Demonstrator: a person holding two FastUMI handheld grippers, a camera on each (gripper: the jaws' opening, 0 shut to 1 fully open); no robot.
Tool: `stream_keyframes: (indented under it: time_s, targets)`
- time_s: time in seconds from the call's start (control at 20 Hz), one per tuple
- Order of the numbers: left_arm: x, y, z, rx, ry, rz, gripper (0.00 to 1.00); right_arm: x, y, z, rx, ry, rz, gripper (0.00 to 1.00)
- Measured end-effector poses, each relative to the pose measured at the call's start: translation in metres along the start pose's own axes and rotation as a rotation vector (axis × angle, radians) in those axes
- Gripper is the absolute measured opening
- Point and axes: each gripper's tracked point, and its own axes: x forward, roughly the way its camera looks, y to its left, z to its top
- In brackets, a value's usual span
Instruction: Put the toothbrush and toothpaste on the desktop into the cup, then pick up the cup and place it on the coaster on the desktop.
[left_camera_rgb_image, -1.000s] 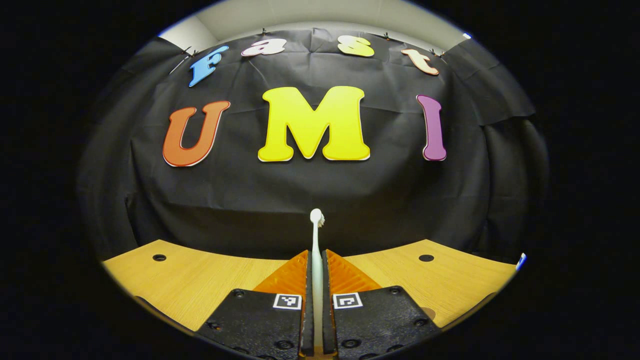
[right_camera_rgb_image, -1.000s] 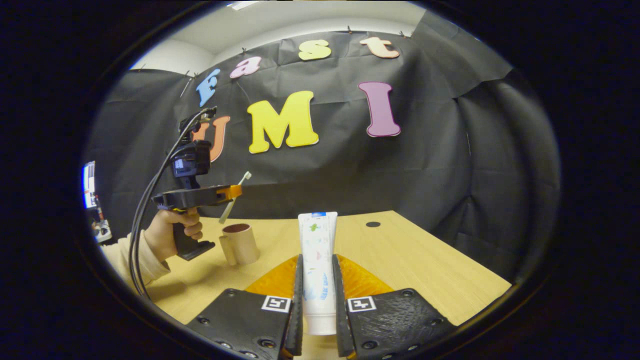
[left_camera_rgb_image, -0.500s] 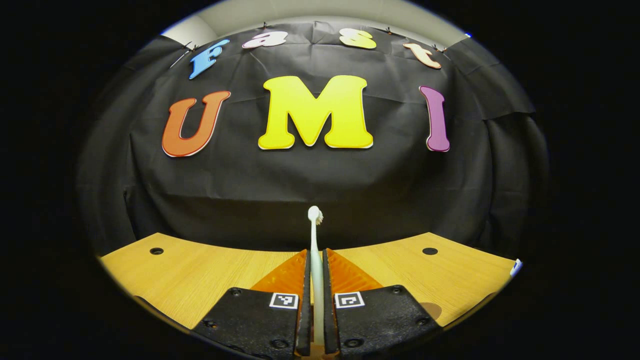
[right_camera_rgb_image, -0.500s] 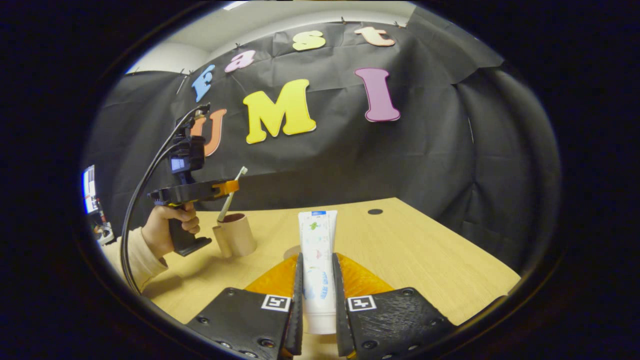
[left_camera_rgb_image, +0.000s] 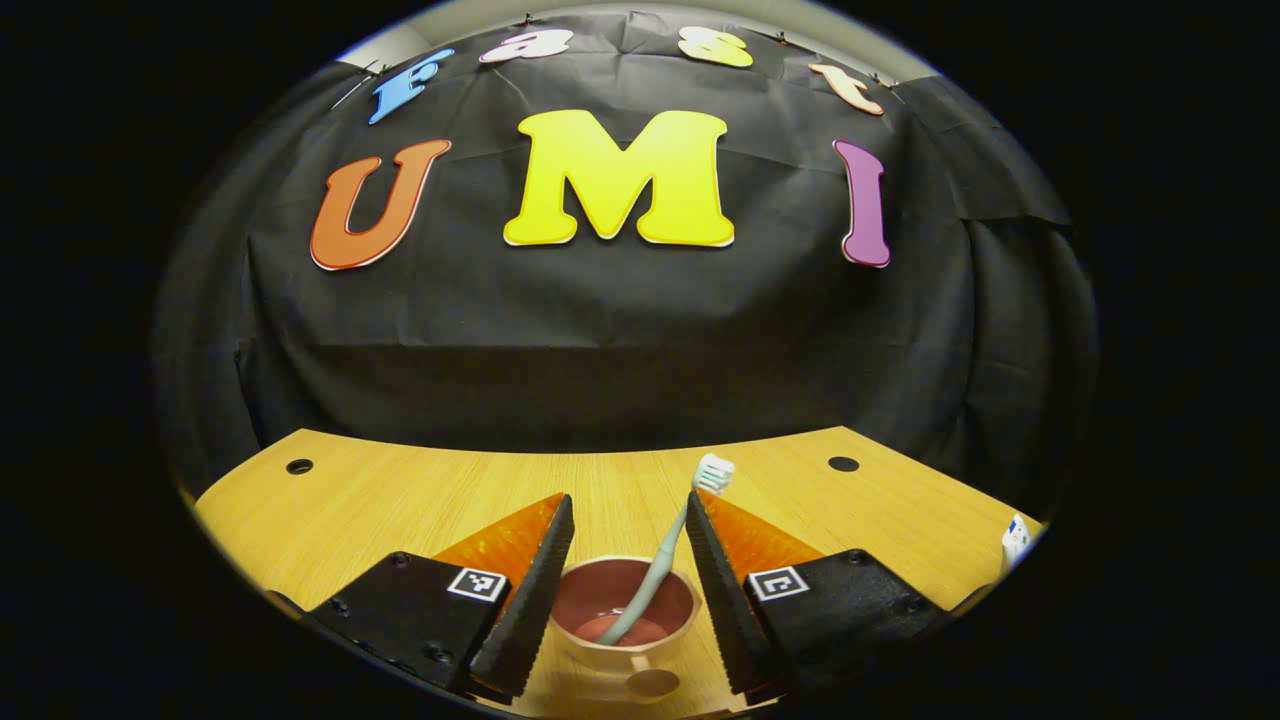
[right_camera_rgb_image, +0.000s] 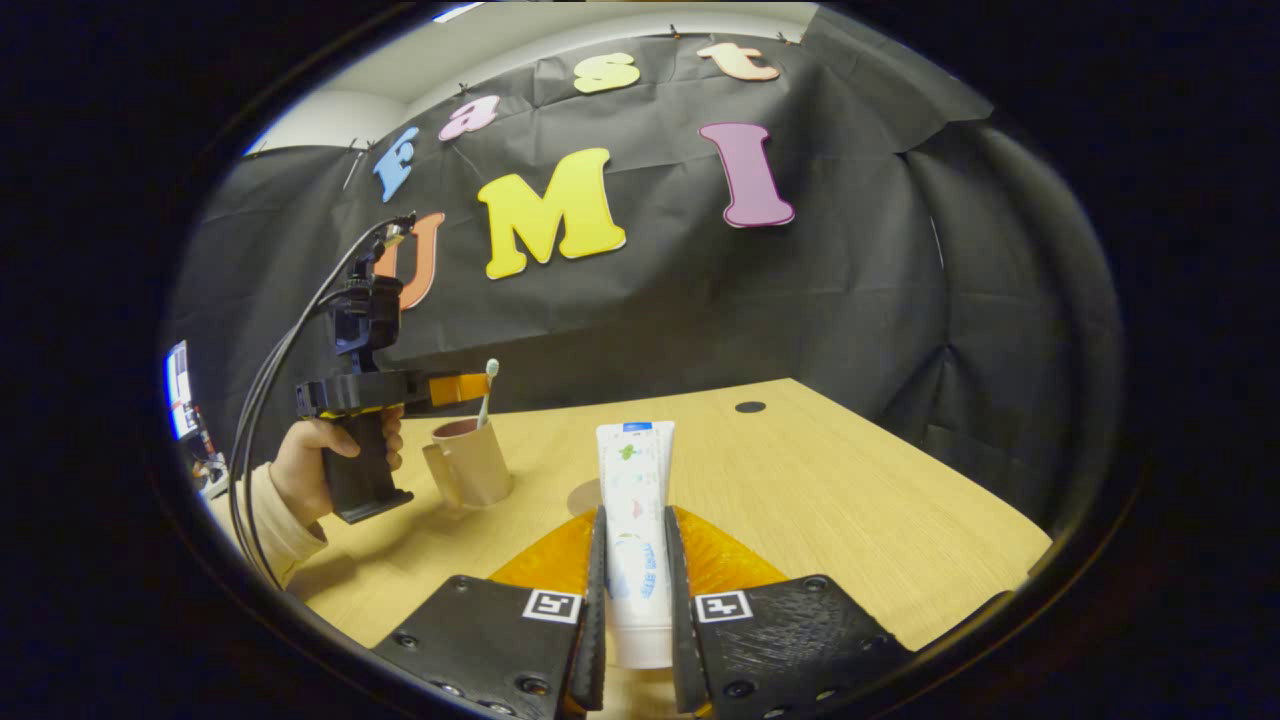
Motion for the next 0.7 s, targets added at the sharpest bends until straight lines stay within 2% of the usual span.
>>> stream_keyframes:
  time_s: [0.05,0.2,0.25,0.5,0.7]
  targets:
    - [-0.004,0.0,0.006,-0.015,-0.017,-0.006,0.75,0.0,0.002,0.002,-0.009,-0.001,0.003,0.27]
    - [-0.022,0.002,0.02,-0.031,-0.063,-0.014,0.96,0.003,0.016,0.015,-0.009,-0.012,0.028,0.29]
    - [-0.029,0.005,0.021,-0.034,-0.071,-0.005,0.99,0.007,0.023,0.021,0.001,-0.016,0.04,0.27]
    - [-0.077,0.023,0.011,0.0,-0.048,0.043,0.98,0.028,0.075,0.068,0.053,-0.049,0.135,0.27]
    - [-0.117,0.043,-0.008,-0.027,-0.03,0.076,0.98,0.059,0.125,0.102,0.037,-0.089,0.187,0.27]
